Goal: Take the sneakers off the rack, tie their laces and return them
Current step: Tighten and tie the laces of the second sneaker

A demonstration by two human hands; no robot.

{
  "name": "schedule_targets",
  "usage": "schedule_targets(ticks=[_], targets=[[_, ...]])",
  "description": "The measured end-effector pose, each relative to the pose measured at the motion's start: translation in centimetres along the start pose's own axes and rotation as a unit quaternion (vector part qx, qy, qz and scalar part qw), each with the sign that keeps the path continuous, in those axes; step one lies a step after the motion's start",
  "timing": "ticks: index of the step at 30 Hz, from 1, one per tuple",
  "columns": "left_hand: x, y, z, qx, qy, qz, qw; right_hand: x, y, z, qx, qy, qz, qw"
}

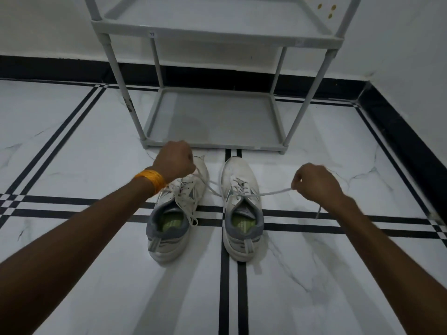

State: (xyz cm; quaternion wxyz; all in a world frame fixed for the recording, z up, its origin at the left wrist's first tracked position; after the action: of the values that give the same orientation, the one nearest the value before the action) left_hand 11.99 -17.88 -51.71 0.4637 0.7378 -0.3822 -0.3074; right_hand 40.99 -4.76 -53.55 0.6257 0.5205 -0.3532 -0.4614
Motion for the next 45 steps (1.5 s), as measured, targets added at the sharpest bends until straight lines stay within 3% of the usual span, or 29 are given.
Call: schedule_targets(ticks=[6, 8, 10, 12, 14, 16, 18, 22, 25, 28, 38, 40, 42, 45], targets=[[3.5, -3.8, 0.0, -0.183, -0.1, 0.021, 0.978, 2.4, -4.0, -2.7, 0.128, -0.031, 0.08, 0.988], [3.8, -4.1, -1.4, -0.18, -0.144, -0.022, 0.973, 2.6, -4.8, -2.2, 0.147, -0.007, 0.101, 0.984], [4.1, -4.8, -3.1, -0.105, -0.177, -0.039, 0.978, 2.5, -5.1, -1.0, 0.161, 0.027, 0.104, 0.981], [4.5, -6.1, -4.7, 0.003, -0.178, 0.014, 0.984, 2.4, -4.7, 1.1, 0.085, 0.062, 0.081, 0.991], [5.0, -7.1, -5.3, 0.069, -0.143, 0.054, 0.986, 2.6, -4.0, 3.4, -0.077, 0.075, 0.088, 0.99], [5.1, -7.5, -5.0, 0.105, -0.115, 0.044, 0.987, 3.6, -3.9, 5.4, -0.188, 0.076, 0.122, 0.972], [5.4, -7.7, -4.8, 0.112, -0.117, 0.037, 0.986, 4.3, -3.9, 6.6, -0.209, 0.085, 0.111, 0.968], [6.2, -7.6, -5.1, 0.049, -0.174, 0.044, 0.983, 4.3, -4.2, 6.9, -0.167, 0.138, 0.083, 0.973], [6.1, -7.0, -4.8, 0.0, -0.234, 0.035, 0.972, 4.1, -3.8, 6.4, -0.074, 0.206, 0.01, 0.976], [6.1, -6.8, -4.3, -0.043, -0.269, 0.034, 0.961, 5.1, -4.3, 6.3, 0.014, 0.231, 0.016, 0.973], [6.6, -7.5, -3.8, -0.066, -0.263, 0.032, 0.962, 5.8, -5.7, 6.5, 0.051, 0.197, 0.053, 0.978], [6.9, -7.3, -3.7, -0.044, -0.255, 0.02, 0.966, 5.5, -5.8, 6.0, 0.022, 0.152, 0.099, 0.983], [7.2, -7.0, -3.6, -0.032, -0.249, 0.008, 0.968, 5.1, -5.3, 5.5, -0.085, 0.098, 0.165, 0.978], [7.3, -7.0, -3.4, -0.017, -0.223, 0.011, 0.975, 4.8, -3.3, 5.9, -0.335, 0.014, 0.222, 0.916]])
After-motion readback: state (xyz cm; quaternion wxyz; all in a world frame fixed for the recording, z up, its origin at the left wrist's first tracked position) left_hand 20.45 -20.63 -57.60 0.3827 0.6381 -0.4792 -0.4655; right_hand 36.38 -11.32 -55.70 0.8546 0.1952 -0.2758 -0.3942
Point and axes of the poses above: each hand's wrist, its own x-axis away from the middle knuckle, its own y-axis out of the back of the hand, z = x × y, the point moved 5 cm from there along -x, towards the middle knuckle, and after that the axes turned 12 degrees about -z, right-handed, at the moved point
